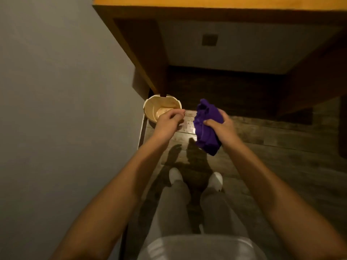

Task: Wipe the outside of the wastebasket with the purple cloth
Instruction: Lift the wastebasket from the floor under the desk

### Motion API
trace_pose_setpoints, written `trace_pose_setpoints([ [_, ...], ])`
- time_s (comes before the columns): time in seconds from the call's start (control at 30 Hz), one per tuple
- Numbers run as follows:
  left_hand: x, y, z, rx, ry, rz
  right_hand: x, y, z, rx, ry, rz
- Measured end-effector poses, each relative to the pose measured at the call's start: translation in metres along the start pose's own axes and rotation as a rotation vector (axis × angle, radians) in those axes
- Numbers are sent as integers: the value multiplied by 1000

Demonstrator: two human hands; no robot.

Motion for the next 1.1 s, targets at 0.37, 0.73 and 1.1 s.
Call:
trace_pose_setpoints([
  [0.37, -141, -40, -194, 89, -108, -840, 122, 29, -179, 171, -125, -239],
  [0.73, -270, -38, -423, 172, 57, -952, 223, 14, -405, 152, 21, -222],
  [1.1, -319, -35, -431, 287, -305, -1008, 190, -9, -468, 43, 250, -180],
])
Point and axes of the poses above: each hand's wrist, its own z-axis away from the middle knuckle, its own y-axis out of the back of the hand, x = y × z, the point moved 1 cm from there along -z, towards the middle knuckle, and after that the axes turned 3 degrees about -y, right-handed, at the moved point
